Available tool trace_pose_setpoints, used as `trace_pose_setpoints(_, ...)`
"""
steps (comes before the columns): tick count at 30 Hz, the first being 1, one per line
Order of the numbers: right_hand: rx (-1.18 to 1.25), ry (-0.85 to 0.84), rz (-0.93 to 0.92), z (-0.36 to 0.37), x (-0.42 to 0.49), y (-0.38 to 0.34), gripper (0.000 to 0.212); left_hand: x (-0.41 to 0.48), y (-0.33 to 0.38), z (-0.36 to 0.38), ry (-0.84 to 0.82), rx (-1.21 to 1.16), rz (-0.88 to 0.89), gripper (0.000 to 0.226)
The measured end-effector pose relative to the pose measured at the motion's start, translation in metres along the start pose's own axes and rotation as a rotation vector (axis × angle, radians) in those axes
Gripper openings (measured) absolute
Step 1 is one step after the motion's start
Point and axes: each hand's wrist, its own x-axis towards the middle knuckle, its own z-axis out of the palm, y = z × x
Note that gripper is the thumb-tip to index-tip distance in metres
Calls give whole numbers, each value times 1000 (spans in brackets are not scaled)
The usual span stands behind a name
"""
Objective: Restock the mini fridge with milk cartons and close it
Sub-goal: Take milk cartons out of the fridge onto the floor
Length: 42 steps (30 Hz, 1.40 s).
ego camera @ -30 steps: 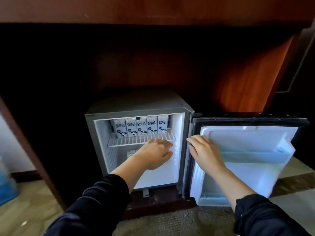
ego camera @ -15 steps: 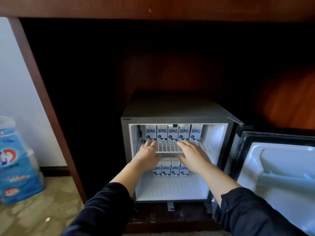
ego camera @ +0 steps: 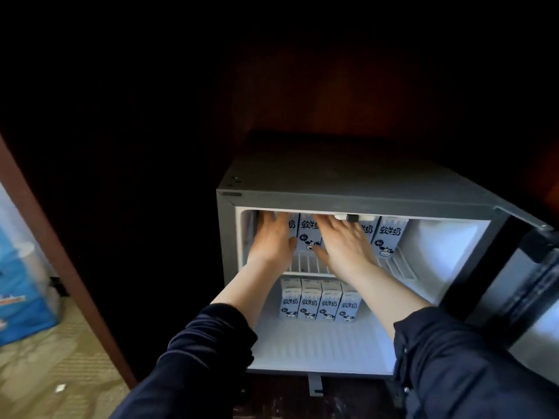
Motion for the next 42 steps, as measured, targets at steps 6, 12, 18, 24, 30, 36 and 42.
trace_pose_setpoints(6, 1, 22, 12, 9, 10, 3, 60, 11, -10, 9, -14, -11, -20, 69)
trace_pose_setpoints(12, 124, 202, -9, 8, -12, -6, 59, -6, -17, 7, 80, -57, 125, 63)
trace_pose_setpoints(18, 239, 176, -19, -1, -19, -13, 52, -23, -17, -2, 66, 60, 185, 52)
trace_pose_setpoints(24, 157, 82, -79, -13, -23, -11, 45, -29, -16, -13, 7, 111, 200, 40)
trace_pose_setpoints(30, 143, 15, -112, -36, -35, -11, 45, -41, -8, -27, -29, 122, 198, 41)
trace_pose_setpoints(36, 179, -111, -125, -76, -64, -15, 41, -72, 14, -54, -124, 142, 239, 39)
trace_pose_setpoints(42, 161, -228, -143, -124, -108, -10, 47, -112, 50, -78, -276, 145, 222, 38)
